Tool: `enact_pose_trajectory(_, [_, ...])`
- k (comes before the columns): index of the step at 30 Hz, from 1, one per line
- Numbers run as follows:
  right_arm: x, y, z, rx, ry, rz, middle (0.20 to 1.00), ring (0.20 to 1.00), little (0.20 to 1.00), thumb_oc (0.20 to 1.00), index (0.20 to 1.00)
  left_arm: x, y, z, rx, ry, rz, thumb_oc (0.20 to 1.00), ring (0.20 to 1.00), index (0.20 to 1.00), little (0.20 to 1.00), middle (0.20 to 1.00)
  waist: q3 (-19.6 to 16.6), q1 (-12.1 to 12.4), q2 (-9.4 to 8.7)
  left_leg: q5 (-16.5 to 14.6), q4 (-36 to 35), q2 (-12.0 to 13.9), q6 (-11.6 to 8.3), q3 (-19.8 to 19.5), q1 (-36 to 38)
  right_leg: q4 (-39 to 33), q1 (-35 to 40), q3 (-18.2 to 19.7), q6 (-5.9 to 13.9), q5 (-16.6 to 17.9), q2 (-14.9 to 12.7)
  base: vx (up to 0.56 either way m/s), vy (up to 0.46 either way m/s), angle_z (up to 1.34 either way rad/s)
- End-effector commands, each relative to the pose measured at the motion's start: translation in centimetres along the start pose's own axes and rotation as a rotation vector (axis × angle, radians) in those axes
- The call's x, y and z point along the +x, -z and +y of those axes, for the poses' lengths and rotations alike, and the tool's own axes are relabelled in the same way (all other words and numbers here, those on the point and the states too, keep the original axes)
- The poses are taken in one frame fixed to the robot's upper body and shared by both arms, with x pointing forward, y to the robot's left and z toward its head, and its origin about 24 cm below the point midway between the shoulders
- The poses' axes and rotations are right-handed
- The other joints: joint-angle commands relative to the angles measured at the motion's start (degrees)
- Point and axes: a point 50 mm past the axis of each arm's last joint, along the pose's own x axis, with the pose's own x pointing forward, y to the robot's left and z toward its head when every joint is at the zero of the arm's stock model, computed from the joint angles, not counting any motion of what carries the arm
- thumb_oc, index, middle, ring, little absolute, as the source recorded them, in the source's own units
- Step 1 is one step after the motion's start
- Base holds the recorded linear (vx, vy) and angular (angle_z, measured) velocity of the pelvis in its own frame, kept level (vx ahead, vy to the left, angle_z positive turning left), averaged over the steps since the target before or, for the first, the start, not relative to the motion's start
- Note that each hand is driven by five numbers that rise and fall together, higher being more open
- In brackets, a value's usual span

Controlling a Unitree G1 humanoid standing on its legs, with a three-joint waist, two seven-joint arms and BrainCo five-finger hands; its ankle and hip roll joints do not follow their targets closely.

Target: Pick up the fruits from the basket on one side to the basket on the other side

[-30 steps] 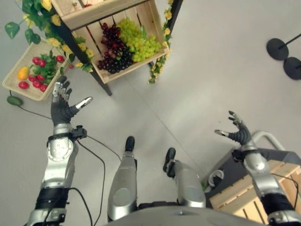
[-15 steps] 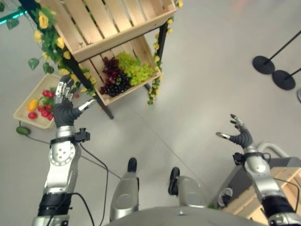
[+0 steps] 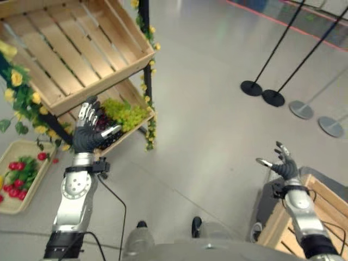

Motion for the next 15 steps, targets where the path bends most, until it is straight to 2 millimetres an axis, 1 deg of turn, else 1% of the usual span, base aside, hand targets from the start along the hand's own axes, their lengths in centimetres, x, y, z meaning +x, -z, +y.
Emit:
enact_pose_trajectory(1, [1.6, -2.7, -1.8, 0.055, 0.091, -0.111, 1.000, 1.000, 1.000, 1.000, 1.000, 0.4, -1.8, 0.3, 0.038, 0.025, -0.104, 1.000, 1.000, 1.000, 1.000, 1.000, -0.1, 0.0, -0.34, -6.4, 4.2, -0.4, 1.97, -0.6, -0.4, -0.1, -0.3, 1.1, 6.21, 2.1, -4.1, 0.02, 0.078, -0.29])
enact_pose_trajectory(4, [1.4, -2.6, -2.2, 0.069, 0.108, -0.113, 1.000, 1.000, 1.000, 1.000, 1.000, 0.4, -1.3, 0.2, 0.052, 0.032, -0.083, 1.000, 1.000, 1.000, 1.000, 1.000, -0.8, -0.9, -0.65, -8.2, 5.5, -1.0, 3.02, 1.1, 0.6, -0.3, -0.5, 4.0, 6.74, 2.7, -4.4, 0.03, 0.087, -0.31])
enact_pose_trajectory(6, [1.3, -2.7, -2.3, 0.068, 0.107, -0.118, 1.000, 1.000, 1.000, 1.000, 1.000, 0.4, -1.3, 0.2, 0.061, 0.034, -0.083, 1.000, 1.000, 1.000, 1.000, 1.000, -0.9, -0.9, -0.63, -8.7, 5.8, -1.2, 3.27, 1.6, 0.9, -0.4, -0.5, 4.6, 6.83, 2.8, -4.4, 0.01, 0.068, -0.37])
enact_pose_trajectory(8, [1.2, -2.8, -2.5, 0.067, 0.111, -0.126, 1.000, 1.000, 1.000, 1.000, 1.000, 0.4, -1.3, 0.2, 0.071, 0.044, -0.081, 1.000, 1.000, 1.000, 1.000, 1.000, -0.9, -1.5, -0.63, -9.5, 6.5, -1.6, 3.85, 2.8, 1.4, -0.3, -0.8, 6.0, 7.18, 3.3, -4.7, -0.01, 0.114, -0.44])
enact_pose_trajectory(9, [1.3, -3.3, -2.6, 0.077, 0.116, -0.146, 1.000, 1.000, 1.000, 1.000, 1.000, 0.4, -1.3, 0.3, 0.081, 0.052, -0.084, 1.000, 1.000, 1.000, 1.000, 1.000, -0.4, -2.0, -0.62, -10.0, 6.7, -2.3, 4.47, 4.3, 1.9, -0.3, -1.6, 7.7, 8.17, 5.1, -5.2, -0.04, 0.159, -0.42])
enact_pose_trajectory(11, [1.3, -3.7, -2.8, 0.079, 0.124, -0.166, 1.000, 1.000, 1.000, 1.000, 1.000, 0.7, -1.6, 0.3, 0.089, 0.052, -0.100, 1.000, 1.000, 1.000, 1.000, 1.000, 0.1, -2.3, -0.55, -9.9, 5.9, -2.8, 4.76, 5.9, 2.1, -0.5, -2.8, 9.0, 8.84, 6.7, -5.8, -0.07, 0.140, -0.53])
enact_pose_trajectory(13, [1.3, -4.4, -3.1, 0.077, 0.142, -0.200, 1.000, 1.000, 1.000, 1.000, 1.000, 1.0, -1.8, 0.6, 0.096, 0.035, -0.113, 1.000, 1.000, 1.000, 1.000, 1.000, 0.6, -2.7, -0.37, -9.4, 4.4, -2.9, 4.93, 7.2, 2.5, 0.0, -4.8, 9.4, 8.84, 8.6, -6.0, -0.06, 0.073, -0.65])
enact_pose_trajectory(14, [1.3, -4.4, -3.1, 0.077, 0.142, -0.200, 1.000, 1.000, 1.000, 1.000, 1.000, 1.0, -1.8, 0.6, 0.096, 0.035, -0.113, 1.000, 1.000, 1.000, 1.000, 1.000, 0.6, -2.7, -0.37, -9.4, 4.4, -2.9, 4.93, 7.2, 2.5, 0.0, -4.8, 9.4, 8.84, 8.6, -6.0, -0.07, 0.060, -0.88])
enact_pose_trajectory(15, [1.1, -5.1, -3.3, 0.087, 0.152, -0.236, 1.000, 1.000, 1.000, 1.000, 1.000, 1.5, -2.1, 0.6, 0.098, 0.016, -0.133, 1.000, 1.000, 1.000, 1.000, 1.000, 2.0, -2.9, 0.23, -8.7, 2.7, -2.2, 4.80, 8.5, 3.3, 3.1, -7.6, 6.8, 8.84, 9.7, -6.2, -0.10, 0.061, -0.59])
